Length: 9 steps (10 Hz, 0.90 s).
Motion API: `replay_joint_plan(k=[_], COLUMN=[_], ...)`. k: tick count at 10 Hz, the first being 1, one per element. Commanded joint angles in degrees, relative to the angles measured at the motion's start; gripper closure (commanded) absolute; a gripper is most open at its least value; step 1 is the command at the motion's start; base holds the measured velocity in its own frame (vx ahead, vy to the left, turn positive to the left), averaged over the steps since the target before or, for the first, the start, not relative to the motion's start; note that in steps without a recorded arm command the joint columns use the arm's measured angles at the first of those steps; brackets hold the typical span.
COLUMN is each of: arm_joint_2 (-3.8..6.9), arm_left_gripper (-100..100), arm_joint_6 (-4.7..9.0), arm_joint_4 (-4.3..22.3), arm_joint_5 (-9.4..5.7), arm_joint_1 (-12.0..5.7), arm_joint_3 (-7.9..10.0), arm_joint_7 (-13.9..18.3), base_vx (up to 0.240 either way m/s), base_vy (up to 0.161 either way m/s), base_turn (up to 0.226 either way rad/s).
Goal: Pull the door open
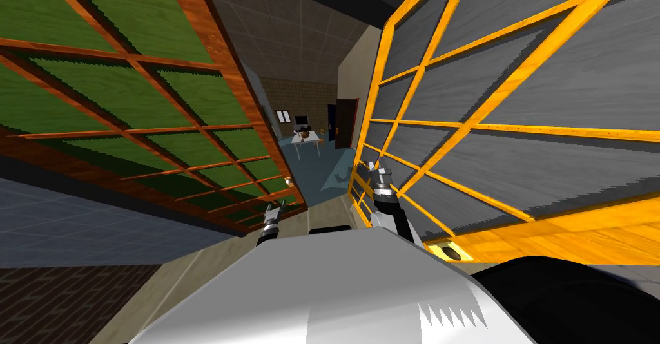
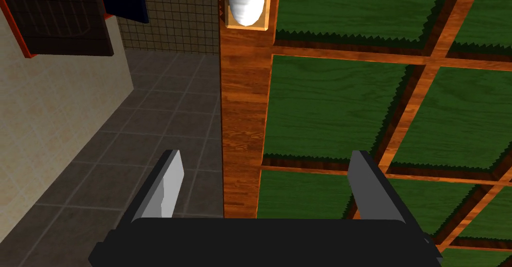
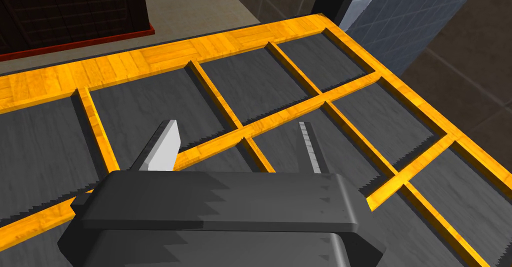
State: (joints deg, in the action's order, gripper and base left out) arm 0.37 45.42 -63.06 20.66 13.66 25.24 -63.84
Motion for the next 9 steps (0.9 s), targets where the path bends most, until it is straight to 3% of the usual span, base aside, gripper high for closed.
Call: replay_joint_plan(k=[1, 6, 7, 8, 9], arm_joint_2=[-0.65, -2.58, -2.19, -0.47, 0.40], arm_left_gripper=[-100, -100, -100, -100, -100], arm_joint_6=[0.94, 2.64, 2.56, 2.81, 2.92], arm_joint_4=[2.1, 6.8, 6.4, 6.9, 7.2], arm_joint_5=[0.42, 1.46, 1.28, 1.03, 0.84], arm_joint_1=[-0.41, -1.37, -1.26, -1.30, -1.32], arm_joint_3=[0.81, 2.66, 2.46, 2.87, 3.12], arm_joint_7=[-2.2, -7.0, -6.2, -6.2, -6.1], base_vx=[0.139, 0.138, 0.062, 0.090, 0.152], base_vy=[0.019, 0.023, -0.001, 0.006, 0.028], base_turn=[-0.022, -0.023, -0.002, -0.062, -0.065])
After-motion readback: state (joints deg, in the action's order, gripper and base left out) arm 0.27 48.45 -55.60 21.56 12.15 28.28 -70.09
